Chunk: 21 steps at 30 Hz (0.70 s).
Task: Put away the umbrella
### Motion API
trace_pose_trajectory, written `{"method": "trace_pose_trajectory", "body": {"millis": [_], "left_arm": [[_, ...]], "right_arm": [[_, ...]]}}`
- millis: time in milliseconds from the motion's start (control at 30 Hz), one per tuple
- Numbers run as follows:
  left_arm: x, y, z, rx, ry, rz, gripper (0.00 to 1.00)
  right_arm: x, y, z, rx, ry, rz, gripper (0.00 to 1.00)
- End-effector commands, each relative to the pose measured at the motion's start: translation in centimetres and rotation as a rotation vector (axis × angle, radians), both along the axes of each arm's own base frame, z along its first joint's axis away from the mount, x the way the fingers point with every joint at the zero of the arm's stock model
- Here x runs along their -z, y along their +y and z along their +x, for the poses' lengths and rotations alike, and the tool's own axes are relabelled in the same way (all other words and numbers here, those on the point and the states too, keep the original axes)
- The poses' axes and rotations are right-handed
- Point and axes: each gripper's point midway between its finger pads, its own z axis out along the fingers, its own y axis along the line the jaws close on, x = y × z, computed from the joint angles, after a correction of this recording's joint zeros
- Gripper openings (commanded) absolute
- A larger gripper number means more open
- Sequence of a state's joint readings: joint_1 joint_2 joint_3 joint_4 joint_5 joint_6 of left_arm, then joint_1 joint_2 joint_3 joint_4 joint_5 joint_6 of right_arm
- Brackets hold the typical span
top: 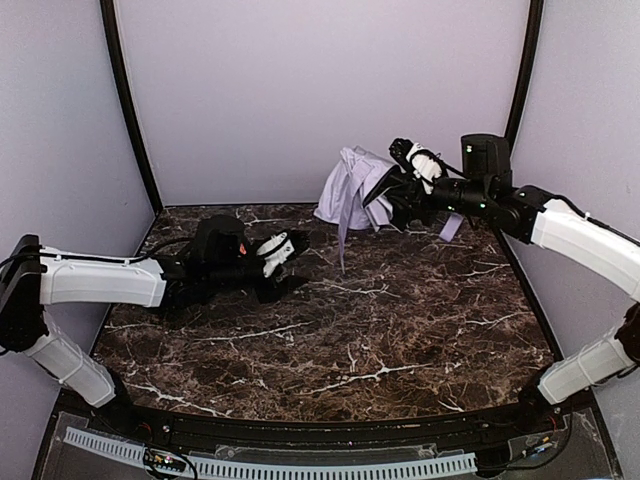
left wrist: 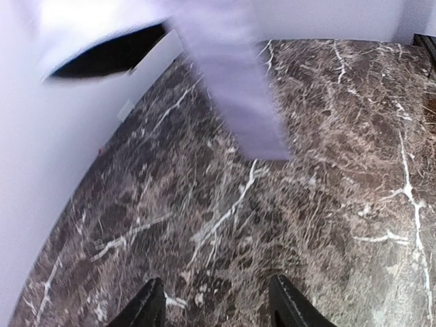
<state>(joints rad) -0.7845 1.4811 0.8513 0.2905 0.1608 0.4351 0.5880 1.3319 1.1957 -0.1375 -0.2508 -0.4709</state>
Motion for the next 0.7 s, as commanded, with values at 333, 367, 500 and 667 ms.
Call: {"method": "trace_pose_trajectory", "body": {"millis": [333,367,500,667], "left_arm": [[-9.0,-8.3,6.1,-0.302,-0.144,-0.294,0.91],[-8.6,-8.5,6.7,-0.306,-0.127,-0.304,0.91],[-9.0,-8.5,8.6,-0.331,-0.079,-0.422,0.84],[-8.2,-9.7,9.4,-0.336,-0.03,-0.45,0.7]], "right_arm": [[-4.3,-2.5,4.3,0.353,0.106,0.191,0.0],[-4.4,-2.4,4.1,0.351,0.107,0.194,0.0],[-4.8,-2.1,3.9,0.345,0.11,0.218,0.0],[-4.7,-1.6,4.1,0.338,0.122,0.224,0.0]]}}
